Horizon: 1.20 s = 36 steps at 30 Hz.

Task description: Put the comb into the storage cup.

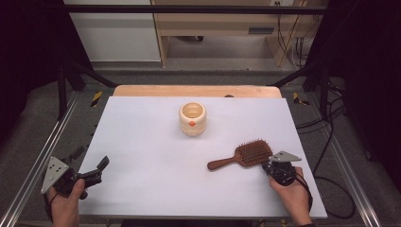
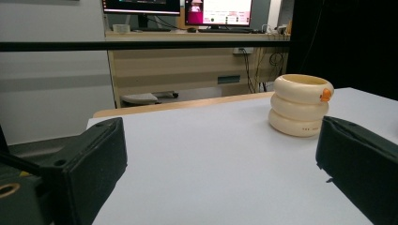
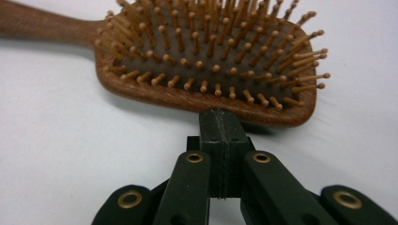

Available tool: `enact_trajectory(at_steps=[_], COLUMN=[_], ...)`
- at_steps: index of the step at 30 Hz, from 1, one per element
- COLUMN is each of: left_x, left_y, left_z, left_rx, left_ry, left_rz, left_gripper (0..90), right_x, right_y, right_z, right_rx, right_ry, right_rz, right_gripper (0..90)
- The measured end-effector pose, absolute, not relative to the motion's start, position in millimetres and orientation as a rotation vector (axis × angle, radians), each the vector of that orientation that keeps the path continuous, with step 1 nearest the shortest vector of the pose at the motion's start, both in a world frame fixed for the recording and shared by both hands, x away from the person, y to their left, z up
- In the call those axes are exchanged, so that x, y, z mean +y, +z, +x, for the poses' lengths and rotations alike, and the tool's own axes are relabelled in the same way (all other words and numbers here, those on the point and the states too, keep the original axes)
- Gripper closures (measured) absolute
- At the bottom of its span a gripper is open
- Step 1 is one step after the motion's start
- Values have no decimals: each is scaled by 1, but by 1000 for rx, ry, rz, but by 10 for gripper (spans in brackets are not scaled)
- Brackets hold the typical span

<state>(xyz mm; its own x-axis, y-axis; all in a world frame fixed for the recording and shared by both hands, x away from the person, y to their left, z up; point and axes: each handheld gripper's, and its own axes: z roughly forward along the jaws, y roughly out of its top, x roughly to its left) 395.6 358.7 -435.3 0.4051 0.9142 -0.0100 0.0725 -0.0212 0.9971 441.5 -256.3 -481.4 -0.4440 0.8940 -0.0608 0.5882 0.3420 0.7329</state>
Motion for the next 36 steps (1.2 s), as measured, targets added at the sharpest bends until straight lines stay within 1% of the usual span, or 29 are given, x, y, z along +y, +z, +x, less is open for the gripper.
enact_trajectory(at_steps=[20,36], left_x=[359,359], left_y=[-436,-437], left_z=[396,397], left_rx=[950,957], left_ry=[862,859], left_rz=[1442,1442], left_gripper=[24,25], right_x=[-259,-253], right_y=[-479,-476], right_z=[468,500], right_rx=[2139,2174], right_ry=[866,859], right_rz=[1309,1281], right_gripper=[900,900])
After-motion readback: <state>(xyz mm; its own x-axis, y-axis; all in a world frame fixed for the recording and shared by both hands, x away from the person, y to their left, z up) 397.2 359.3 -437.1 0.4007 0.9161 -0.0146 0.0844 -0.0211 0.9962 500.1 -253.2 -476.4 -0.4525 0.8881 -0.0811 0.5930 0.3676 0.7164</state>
